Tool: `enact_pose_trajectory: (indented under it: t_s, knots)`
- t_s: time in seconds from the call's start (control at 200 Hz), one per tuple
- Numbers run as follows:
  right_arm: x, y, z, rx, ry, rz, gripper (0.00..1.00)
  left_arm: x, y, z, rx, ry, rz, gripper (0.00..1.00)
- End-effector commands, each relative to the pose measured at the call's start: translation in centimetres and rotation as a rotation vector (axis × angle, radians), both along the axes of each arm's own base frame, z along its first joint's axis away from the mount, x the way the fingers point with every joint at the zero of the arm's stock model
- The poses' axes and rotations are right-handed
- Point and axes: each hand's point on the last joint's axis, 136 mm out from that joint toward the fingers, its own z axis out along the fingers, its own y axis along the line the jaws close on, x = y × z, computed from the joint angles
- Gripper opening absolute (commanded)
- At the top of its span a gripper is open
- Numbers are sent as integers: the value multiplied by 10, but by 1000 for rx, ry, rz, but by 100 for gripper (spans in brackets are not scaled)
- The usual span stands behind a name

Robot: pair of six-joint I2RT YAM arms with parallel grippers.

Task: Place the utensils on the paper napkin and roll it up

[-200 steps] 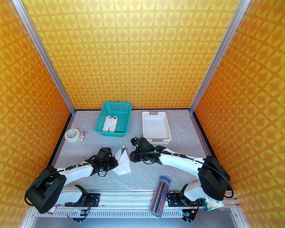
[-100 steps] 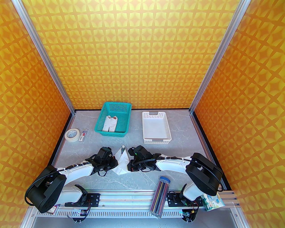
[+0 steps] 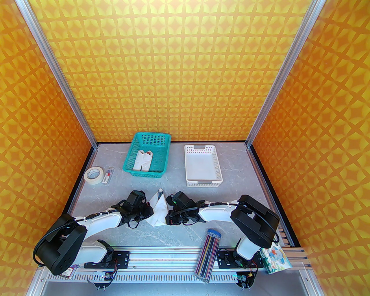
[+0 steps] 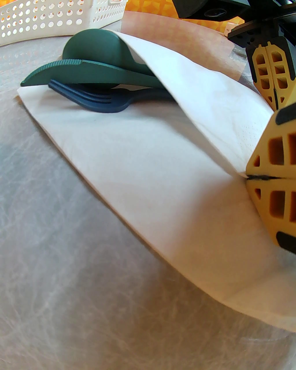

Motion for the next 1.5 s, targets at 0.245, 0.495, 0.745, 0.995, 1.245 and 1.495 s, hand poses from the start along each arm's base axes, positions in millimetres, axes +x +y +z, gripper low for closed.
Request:
enact_pose_trajectory:
  t_s: [0.245,0.495,0.745,0.995,1.245,1.495]
  knots:
    - [-24,-35,-30,-122,58,-8,0,-17,32,-32,179,94,26,0]
    - [-21,-40,-12,-121,16,-15,0,-17,32,-30,179,88,20,0]
    - [19,-33,37,0,-122,-56,0,-16,31,-28,180,82,13,0]
    - [69,4,66,141,-248,-79,0,-15,30,-27,178,80,10,0]
    - [94,11,49,129,-265,-136,0,-16,29,-27,176,80,7,0]
    - [100,9,25,98,-238,-147,0,-16,29,-26,176,80,6,0]
